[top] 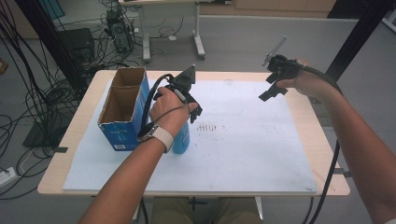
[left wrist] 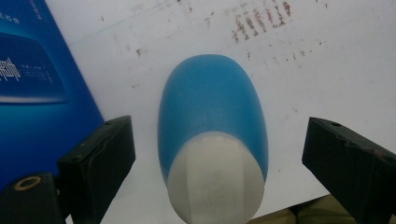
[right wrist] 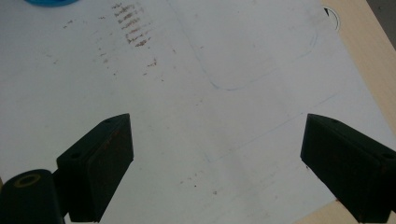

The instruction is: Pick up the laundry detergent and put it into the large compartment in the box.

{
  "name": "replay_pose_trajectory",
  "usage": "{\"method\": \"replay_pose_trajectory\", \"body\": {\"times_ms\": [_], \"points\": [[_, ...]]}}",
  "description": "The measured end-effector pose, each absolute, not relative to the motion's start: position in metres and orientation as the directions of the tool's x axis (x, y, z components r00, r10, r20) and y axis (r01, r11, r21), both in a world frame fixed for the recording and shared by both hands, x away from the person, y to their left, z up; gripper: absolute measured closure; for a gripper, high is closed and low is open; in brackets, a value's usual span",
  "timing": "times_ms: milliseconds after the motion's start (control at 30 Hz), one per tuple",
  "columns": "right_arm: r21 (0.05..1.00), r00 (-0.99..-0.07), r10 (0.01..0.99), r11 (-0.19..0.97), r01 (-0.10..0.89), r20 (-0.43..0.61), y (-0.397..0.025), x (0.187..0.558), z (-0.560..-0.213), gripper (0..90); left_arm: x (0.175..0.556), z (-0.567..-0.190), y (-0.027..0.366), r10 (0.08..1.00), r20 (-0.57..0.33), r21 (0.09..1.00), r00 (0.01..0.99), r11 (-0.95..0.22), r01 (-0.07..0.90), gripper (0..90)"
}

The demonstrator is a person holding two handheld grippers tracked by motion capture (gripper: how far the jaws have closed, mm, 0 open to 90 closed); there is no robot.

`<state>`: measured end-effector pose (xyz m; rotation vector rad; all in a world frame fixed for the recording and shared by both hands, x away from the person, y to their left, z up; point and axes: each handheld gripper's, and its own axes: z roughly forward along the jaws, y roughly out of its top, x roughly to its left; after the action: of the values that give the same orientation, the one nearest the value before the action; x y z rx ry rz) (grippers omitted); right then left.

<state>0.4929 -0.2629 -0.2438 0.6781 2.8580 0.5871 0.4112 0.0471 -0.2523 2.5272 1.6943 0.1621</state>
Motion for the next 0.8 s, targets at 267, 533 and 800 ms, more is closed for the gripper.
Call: {"method": "replay_pose_trajectory", "body": {"times_ms": [267,533,800], "points": [[0.406,-0.887,0.459,0.820,0.402,-0.050,-0.2634,0.4930,-0.2436,9.4,0.4111,-0.2518,0.0473,0.926,0.034,0.137,0.377,-0.378,0.916,9.9],[0.408,-0.888,0.457,0.821,0.399,-0.051,-0.2619,0.4924,-0.2432,9.4,0.4106,-0.2517,0.0464,0.924,0.031,0.137,0.382,-0.382,0.914,9.9],[0.408,-0.888,0.457,0.821,0.399,-0.052,-0.2628,0.4923,-0.2429,9.4,0.4102,-0.2517,0.0458,0.922,0.032,0.136,0.385,-0.386,0.913,9.9]]}}
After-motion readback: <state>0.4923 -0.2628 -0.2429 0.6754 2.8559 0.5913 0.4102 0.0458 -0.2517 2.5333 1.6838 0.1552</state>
